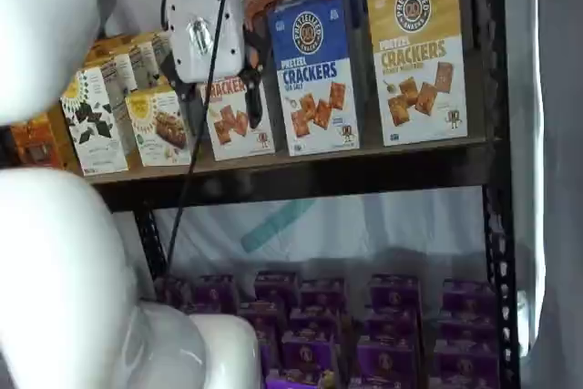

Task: Retrieve the yellow and white box located on the top shelf, the sixth one from the left

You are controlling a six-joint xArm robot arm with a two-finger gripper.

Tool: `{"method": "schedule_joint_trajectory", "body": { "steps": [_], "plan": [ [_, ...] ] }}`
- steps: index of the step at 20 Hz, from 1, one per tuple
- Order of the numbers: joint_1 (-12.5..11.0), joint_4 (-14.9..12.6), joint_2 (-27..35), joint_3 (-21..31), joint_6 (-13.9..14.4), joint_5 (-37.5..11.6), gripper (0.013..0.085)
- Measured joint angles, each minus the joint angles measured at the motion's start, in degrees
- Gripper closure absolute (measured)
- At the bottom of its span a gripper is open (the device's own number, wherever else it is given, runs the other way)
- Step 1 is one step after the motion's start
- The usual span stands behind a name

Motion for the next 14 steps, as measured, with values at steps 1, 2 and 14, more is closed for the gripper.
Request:
{"method": "schedule_joint_trajectory", "body": {
  "steps": [1, 2, 14],
  "plan": [
    [-1.15, 1.28, -0.50, 0.49, -0.67, -0.78, 0.0130],
    [-2.91, 3.07, -1.20, 1.13, -1.54, -1.80, 0.0130],
    [-2.83, -0.20, -2.25, 2.60, -2.99, -5.48, 0.0130]
  ]
}}
